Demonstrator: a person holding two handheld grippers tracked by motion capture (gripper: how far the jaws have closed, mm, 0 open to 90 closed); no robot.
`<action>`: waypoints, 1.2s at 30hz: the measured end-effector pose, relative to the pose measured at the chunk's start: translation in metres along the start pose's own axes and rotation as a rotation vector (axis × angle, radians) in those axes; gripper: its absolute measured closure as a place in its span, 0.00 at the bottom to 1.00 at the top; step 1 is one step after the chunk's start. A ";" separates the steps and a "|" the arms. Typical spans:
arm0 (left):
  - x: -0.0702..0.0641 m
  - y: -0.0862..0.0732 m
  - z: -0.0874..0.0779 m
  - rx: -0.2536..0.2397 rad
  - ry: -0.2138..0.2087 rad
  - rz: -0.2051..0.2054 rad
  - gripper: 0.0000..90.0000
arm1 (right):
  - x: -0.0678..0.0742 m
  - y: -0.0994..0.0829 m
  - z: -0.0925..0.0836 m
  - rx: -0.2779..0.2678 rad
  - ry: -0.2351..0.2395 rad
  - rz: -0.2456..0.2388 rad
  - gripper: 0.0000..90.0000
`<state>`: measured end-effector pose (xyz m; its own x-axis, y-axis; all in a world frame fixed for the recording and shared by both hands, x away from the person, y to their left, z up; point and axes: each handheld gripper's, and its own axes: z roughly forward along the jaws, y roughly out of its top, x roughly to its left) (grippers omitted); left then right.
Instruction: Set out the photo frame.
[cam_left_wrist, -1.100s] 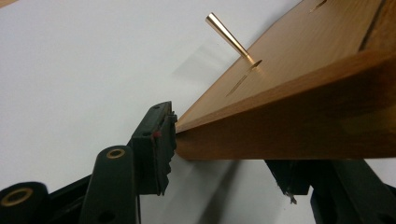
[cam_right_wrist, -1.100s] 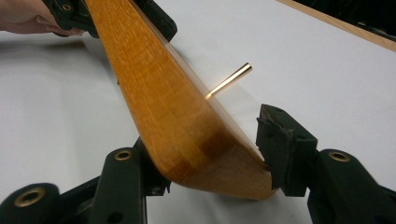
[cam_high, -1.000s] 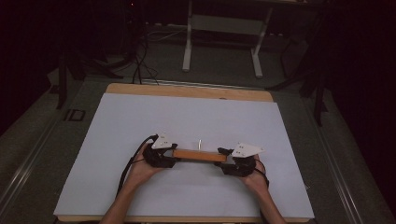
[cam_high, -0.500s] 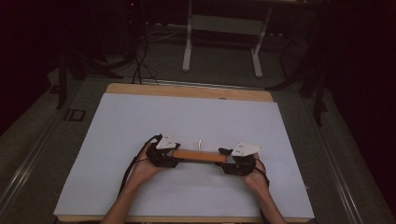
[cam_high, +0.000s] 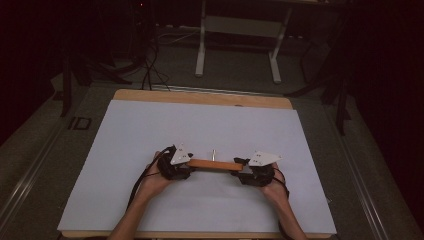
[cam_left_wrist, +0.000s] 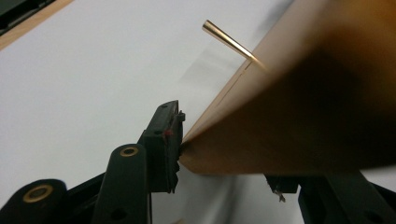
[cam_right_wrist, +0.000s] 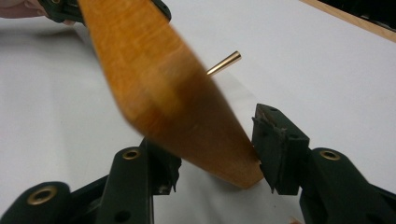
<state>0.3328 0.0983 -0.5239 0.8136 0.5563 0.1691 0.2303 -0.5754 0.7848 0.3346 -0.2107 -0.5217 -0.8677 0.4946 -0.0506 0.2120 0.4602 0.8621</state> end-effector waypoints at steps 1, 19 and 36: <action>0.001 0.000 -0.001 0.000 0.000 0.000 0.59 | 0.000 0.000 0.000 -0.002 -0.002 0.001 0.60; 0.004 -0.002 -0.003 -0.002 -0.023 -0.009 0.65 | -0.002 0.001 0.002 0.003 -0.027 -0.005 0.65; 0.005 0.000 -0.010 -0.009 -0.016 -0.008 0.66 | -0.002 0.007 0.001 -0.012 -0.030 -0.012 0.64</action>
<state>0.3317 0.1069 -0.5167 0.8201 0.5513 0.1533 0.2320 -0.5653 0.7916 0.3379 -0.2077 -0.5154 -0.8560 0.5113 -0.0760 0.1963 0.4575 0.8673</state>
